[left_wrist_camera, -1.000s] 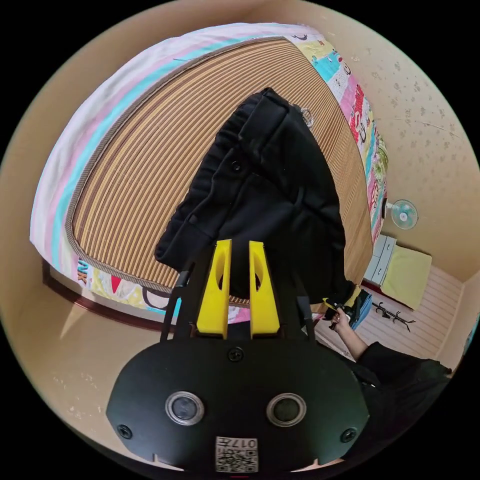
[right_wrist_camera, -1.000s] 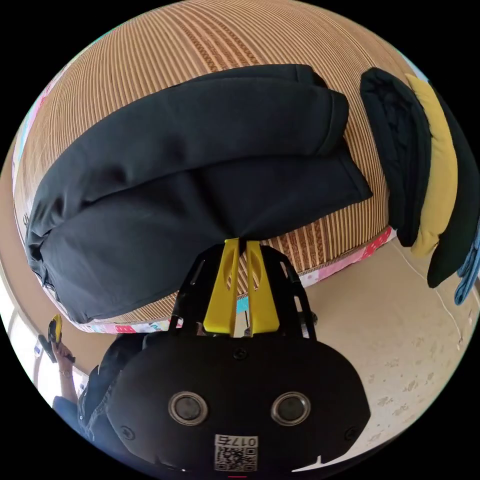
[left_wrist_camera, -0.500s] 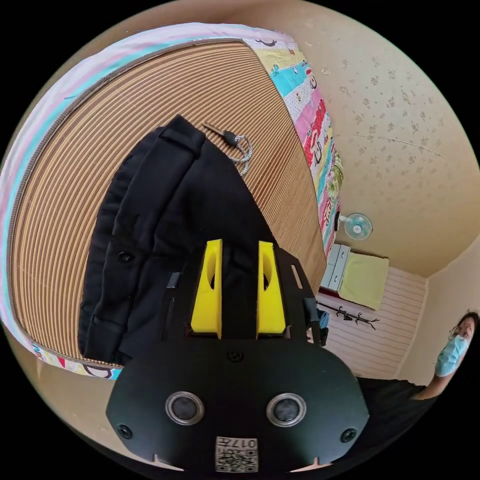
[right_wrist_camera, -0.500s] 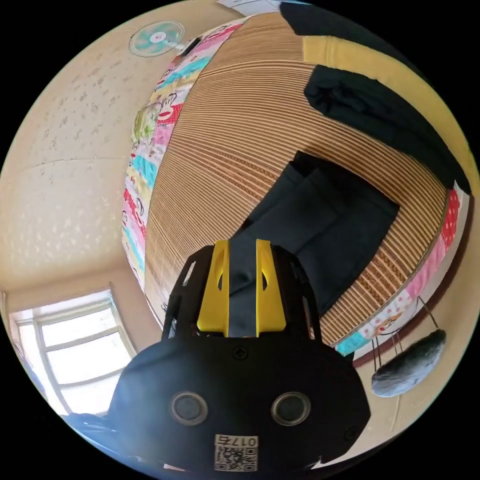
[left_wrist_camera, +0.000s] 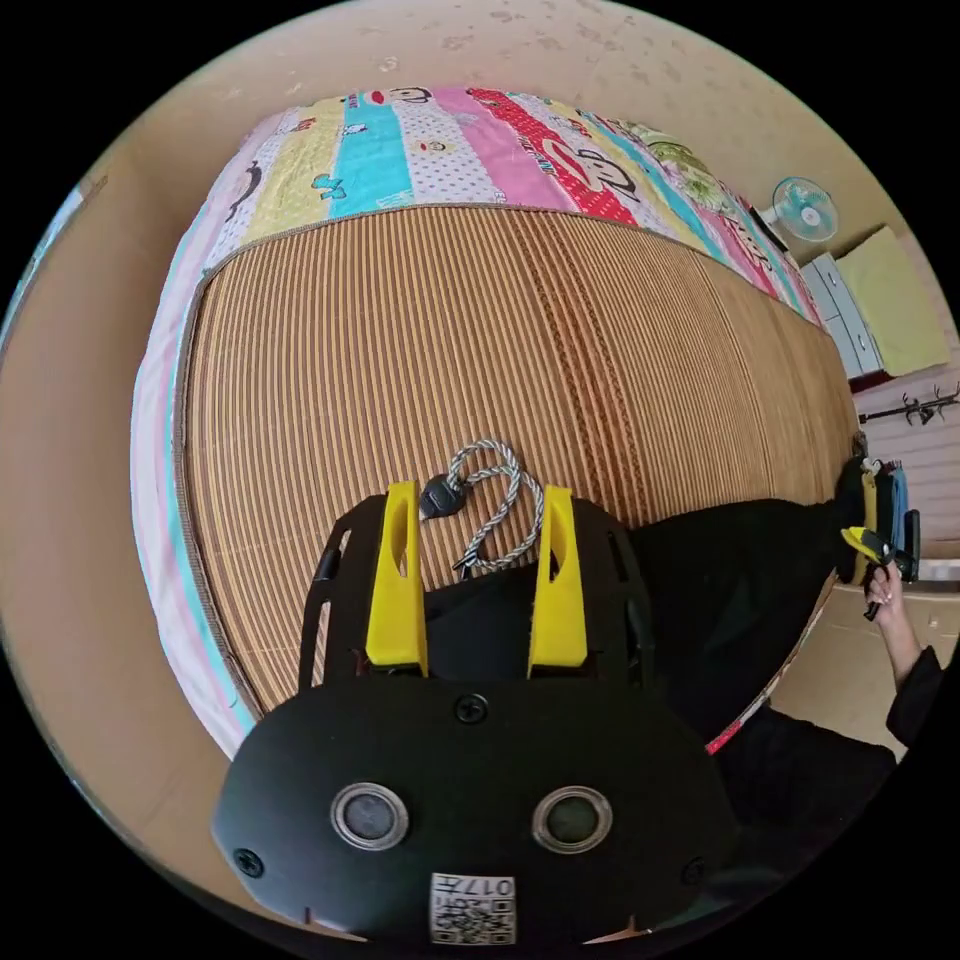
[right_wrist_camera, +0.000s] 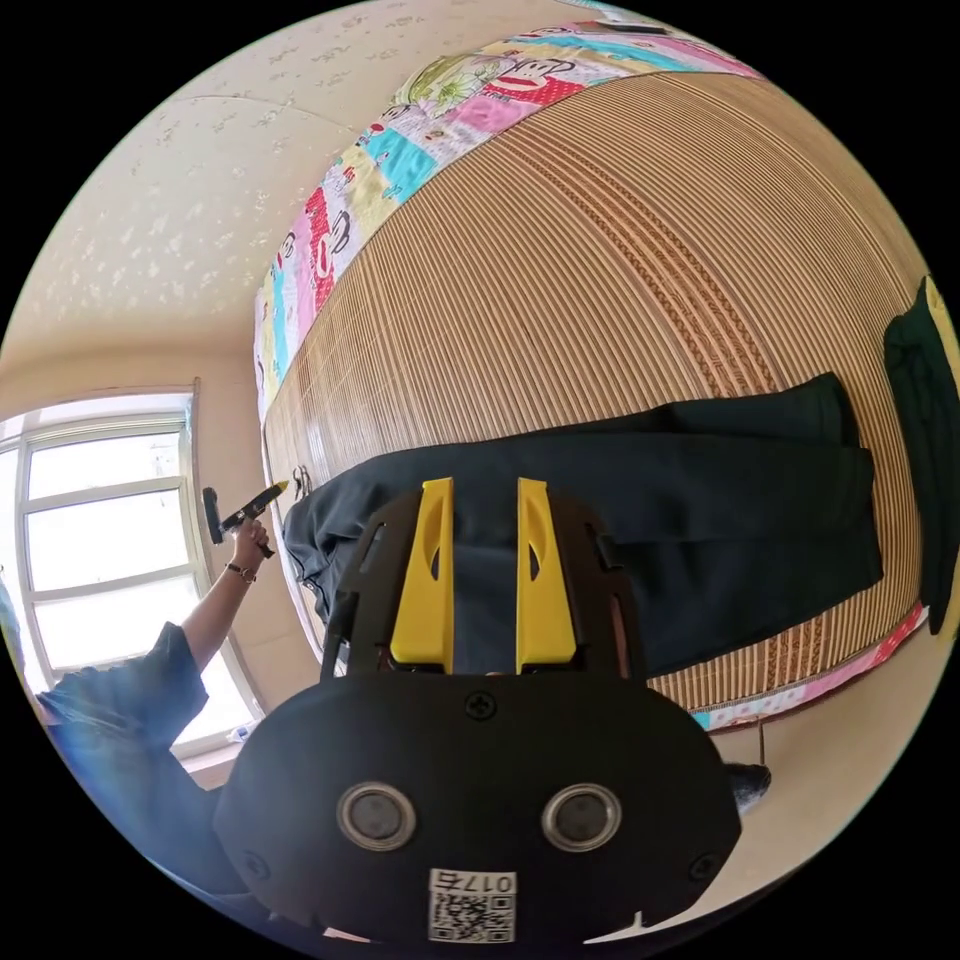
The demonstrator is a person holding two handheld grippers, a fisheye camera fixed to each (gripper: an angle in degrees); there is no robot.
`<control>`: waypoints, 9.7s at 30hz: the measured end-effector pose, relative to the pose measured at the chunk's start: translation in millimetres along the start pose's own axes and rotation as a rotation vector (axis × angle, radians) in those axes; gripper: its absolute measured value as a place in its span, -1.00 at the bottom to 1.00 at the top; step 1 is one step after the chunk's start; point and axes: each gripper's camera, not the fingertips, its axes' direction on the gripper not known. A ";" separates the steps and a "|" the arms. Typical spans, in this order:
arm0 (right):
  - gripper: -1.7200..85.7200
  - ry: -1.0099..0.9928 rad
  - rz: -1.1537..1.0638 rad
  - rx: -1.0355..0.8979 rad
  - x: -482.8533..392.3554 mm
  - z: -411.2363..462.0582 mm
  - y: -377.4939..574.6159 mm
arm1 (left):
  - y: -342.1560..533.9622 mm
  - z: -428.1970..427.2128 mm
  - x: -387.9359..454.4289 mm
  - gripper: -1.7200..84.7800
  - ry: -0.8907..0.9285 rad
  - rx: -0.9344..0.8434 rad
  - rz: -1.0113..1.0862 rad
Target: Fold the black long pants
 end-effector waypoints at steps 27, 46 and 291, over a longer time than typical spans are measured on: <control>-0.74 -0.107 0.118 0.013 29.0 15.8 17.9 | -61.0 -3.2 -121.7 -0.67 0.273 0.082 -0.251; -0.81 0.425 0.375 -0.131 13.1 50.9 -95.6 | 10.5 29.7 -43.5 -0.93 0.195 -0.153 0.076; -0.84 0.585 -0.683 -0.178 -235.0 102.5 -243.9 | 142.6 107.0 172.9 -0.89 0.159 0.163 -0.203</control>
